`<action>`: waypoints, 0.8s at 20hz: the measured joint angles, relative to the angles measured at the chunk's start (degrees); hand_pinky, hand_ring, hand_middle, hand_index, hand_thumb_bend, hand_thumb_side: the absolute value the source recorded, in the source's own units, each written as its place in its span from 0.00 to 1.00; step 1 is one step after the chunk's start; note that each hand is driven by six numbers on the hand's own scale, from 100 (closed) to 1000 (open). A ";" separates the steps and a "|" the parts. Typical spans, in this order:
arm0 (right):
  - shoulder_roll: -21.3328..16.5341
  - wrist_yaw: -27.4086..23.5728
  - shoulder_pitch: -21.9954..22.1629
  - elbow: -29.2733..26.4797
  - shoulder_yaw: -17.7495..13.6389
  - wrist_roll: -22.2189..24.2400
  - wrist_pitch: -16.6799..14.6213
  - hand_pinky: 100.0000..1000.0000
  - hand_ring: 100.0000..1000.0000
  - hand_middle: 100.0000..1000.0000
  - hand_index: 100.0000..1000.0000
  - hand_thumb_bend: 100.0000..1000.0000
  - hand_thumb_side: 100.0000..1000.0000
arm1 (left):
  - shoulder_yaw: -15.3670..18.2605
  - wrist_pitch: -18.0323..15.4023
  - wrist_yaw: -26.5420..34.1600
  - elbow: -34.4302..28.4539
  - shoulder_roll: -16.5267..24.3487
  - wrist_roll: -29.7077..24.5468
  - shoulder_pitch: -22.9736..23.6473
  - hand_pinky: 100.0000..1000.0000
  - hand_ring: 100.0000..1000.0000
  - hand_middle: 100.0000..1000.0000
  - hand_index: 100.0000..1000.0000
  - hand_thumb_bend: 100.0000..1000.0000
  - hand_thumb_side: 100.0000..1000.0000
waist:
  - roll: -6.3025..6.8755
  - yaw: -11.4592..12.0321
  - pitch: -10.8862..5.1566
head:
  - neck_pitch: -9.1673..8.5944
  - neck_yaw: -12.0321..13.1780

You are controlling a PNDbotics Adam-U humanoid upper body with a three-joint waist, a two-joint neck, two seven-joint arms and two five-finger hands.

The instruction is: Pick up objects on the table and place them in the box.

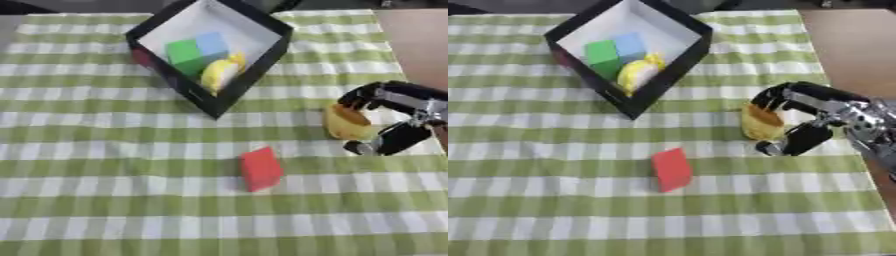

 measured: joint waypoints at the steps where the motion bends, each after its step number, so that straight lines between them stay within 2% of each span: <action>1: 0.10 0.43 -0.23 0.42 0.00 -0.19 -0.12 0.83 0.82 0.76 0.84 0.35 0.06 | -0.01 0.01 0.02 0.00 -0.02 -0.04 0.00 0.85 0.77 0.76 0.84 0.16 0.76 | 0.00 0.10 0.05 | -0.02 -0.09; 9: 1.06 3.14 -1.04 3.40 0.19 -2.77 -0.45 0.82 0.79 0.73 0.82 0.26 0.01 | -0.13 -0.08 0.07 0.00 -0.53 -0.38 0.00 0.86 0.77 0.76 0.84 0.15 0.77 | 0.00 0.52 0.33 | -0.69 -0.61; 12: 1.43 3.53 -1.30 4.03 0.31 -3.74 -0.30 0.81 0.78 0.70 0.79 0.15 0.00 | -0.17 0.00 0.07 0.00 -0.65 -0.48 0.00 0.86 0.77 0.76 0.84 0.15 0.77 | 0.00 0.58 0.67 | -0.99 -0.72; 13: 1.49 3.53 -1.31 4.17 0.31 -4.09 -0.23 0.81 0.77 0.70 0.79 0.14 0.00 | -0.21 0.02 0.07 0.00 -0.80 -0.50 0.01 0.86 0.77 0.76 0.84 0.15 0.77 | 0.00 0.60 0.69 | -1.00 -0.77; 14: 1.50 3.53 -1.32 4.23 0.31 -4.49 -0.18 0.80 0.75 0.65 0.76 0.06 0.00 | -0.24 0.02 0.07 0.00 -0.98 -0.51 0.01 0.86 0.76 0.76 0.84 0.14 0.78 | 0.00 0.61 0.73 | -1.01 -0.81; 16: 1.51 3.54 -1.49 4.42 0.32 -5.38 -0.16 0.78 0.73 0.60 0.72 0.00 0.00 | -0.27 0.04 0.07 0.00 -1.01 -0.53 0.02 0.87 0.76 0.76 0.84 0.14 0.78 | 0.00 0.68 0.91 | -1.01 -0.83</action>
